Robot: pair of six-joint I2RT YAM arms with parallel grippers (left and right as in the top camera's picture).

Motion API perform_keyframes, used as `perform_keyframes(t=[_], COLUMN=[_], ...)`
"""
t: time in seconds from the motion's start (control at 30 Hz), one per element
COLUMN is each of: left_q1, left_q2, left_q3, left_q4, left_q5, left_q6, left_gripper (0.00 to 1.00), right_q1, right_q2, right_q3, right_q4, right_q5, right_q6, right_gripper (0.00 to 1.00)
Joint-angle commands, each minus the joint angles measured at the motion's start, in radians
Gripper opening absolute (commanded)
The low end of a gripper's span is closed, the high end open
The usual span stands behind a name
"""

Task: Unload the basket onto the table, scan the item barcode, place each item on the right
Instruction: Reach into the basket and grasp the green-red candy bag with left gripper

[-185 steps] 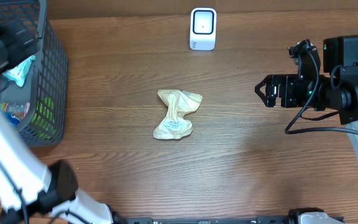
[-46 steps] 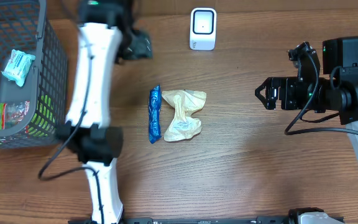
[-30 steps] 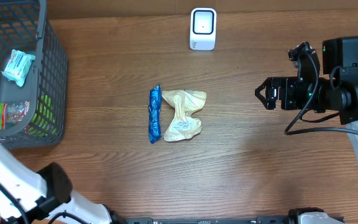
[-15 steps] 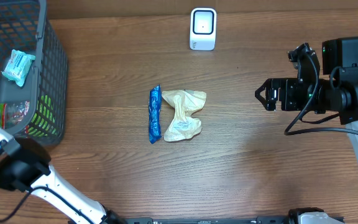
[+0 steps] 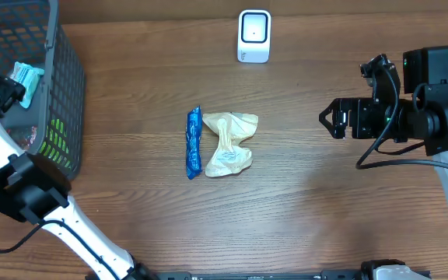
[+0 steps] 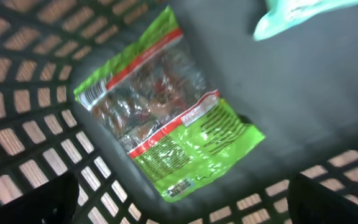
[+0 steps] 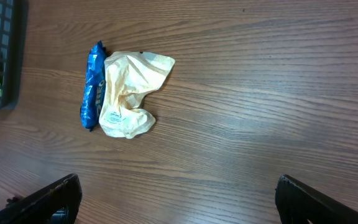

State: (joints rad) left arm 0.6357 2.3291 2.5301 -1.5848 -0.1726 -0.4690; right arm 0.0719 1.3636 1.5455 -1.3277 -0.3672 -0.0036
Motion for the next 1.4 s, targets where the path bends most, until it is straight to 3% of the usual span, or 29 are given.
perform_keyframes(t=[0.0, 0.27, 0.63, 0.7, 0.73, 0.77, 0.8, 0.83, 1.1, 1.37], left_q1=[0.004, -0.002, -0.002, -0.002, -0.002, -0.002, -0.002, -0.002, -0.002, -0.013], left_q2=[0.026, 0.026, 0.026, 0.026, 0.026, 0.026, 0.026, 0.026, 0.016, -0.121], left_q3=[-0.106, -0.423, -0.708, -0.743, -0.751, -0.755, -0.755, -0.754, -0.681, -0.422], left_q4=[0.029, 0.212, 0.420, 0.440, 0.443, 0.446, 0.446, 0.446, 0.399, 0.272], left_q5=[-0.048, -0.019, -0.017, -0.017, -0.018, -0.018, -0.018, -0.018, 0.053, 0.069], left_q6=[-0.029, -0.037, -0.052, -0.051, -0.051, -0.051, -0.051, -0.051, -0.050, 0.028], left_gripper=[0.98, 0.98, 0.96, 0.86, 0.70, 0.50, 0.22, 0.04, 0.04, 0.04], right_q1=[-0.004, -0.004, -0.004, -0.004, -0.004, -0.004, -0.004, -0.004, -0.004, -0.004], right_q2=[-0.013, -0.013, -0.013, -0.013, -0.013, -0.013, -0.013, -0.013, -0.013, -0.013], right_q3=[0.025, 0.025, 0.025, 0.025, 0.025, 0.025, 0.025, 0.025, 0.025, 0.025], right_q4=[0.001, -0.002, -0.006, -0.006, -0.006, -0.006, -0.006, -0.006, -0.006, -0.002], right_q5=[-0.009, -0.009, -0.009, -0.009, -0.009, -0.009, -0.009, -0.009, -0.009, -0.009], right_q6=[-0.004, -0.004, -0.004, -0.004, -0.004, -0.004, -0.004, -0.004, -0.004, -0.004], right_gripper=[1.00, 1.00, 1.00, 1.00, 1.00, 1.00, 1.00, 1.00, 1.00, 1.00])
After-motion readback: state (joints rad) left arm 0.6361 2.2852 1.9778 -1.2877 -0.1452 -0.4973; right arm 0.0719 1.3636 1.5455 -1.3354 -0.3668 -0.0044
